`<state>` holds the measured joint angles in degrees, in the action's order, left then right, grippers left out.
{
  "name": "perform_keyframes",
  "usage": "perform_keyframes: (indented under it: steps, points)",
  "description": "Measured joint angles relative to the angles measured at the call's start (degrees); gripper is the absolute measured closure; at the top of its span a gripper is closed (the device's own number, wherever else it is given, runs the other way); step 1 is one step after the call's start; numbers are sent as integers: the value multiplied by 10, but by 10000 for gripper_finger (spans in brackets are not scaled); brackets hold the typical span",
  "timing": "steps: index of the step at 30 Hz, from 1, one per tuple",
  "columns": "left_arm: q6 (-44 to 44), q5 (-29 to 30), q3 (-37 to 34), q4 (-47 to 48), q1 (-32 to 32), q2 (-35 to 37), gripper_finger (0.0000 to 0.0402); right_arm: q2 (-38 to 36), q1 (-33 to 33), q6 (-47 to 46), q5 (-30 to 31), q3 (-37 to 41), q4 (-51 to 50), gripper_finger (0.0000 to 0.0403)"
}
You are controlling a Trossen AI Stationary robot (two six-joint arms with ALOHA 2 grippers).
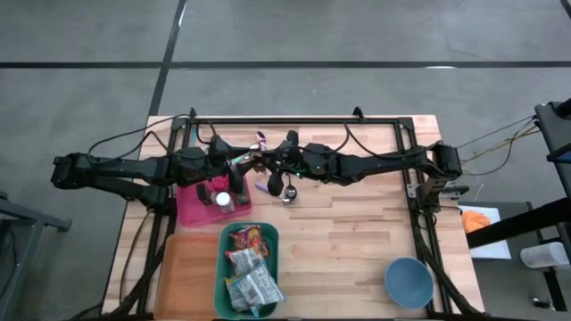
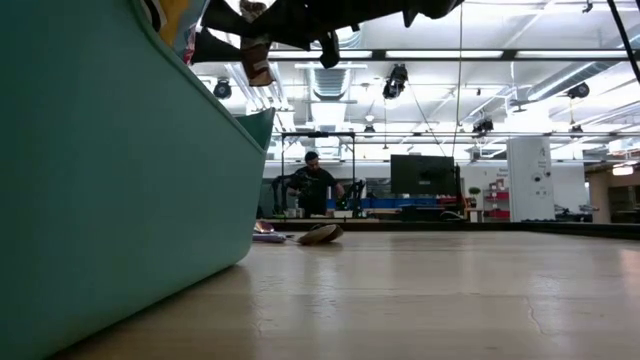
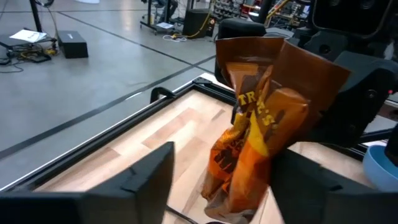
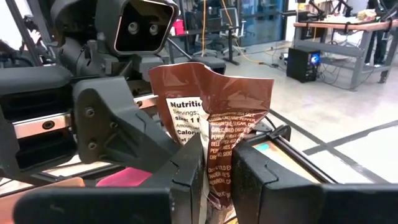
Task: Pick & Place Food Item
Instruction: Put the orange seasoning pack into the pink bin
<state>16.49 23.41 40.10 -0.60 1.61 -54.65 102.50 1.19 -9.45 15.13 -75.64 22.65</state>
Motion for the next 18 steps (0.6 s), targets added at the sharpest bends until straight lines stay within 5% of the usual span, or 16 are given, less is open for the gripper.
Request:
perform_keyframes:
  steps: [14,18]
  points:
    - [0,-27,0,-2,0,0,378,0,0,0,-1,0,-2,345]
    - [0,-26,0,-1,0,0,392,0,0,0,-1,0,-2,345]
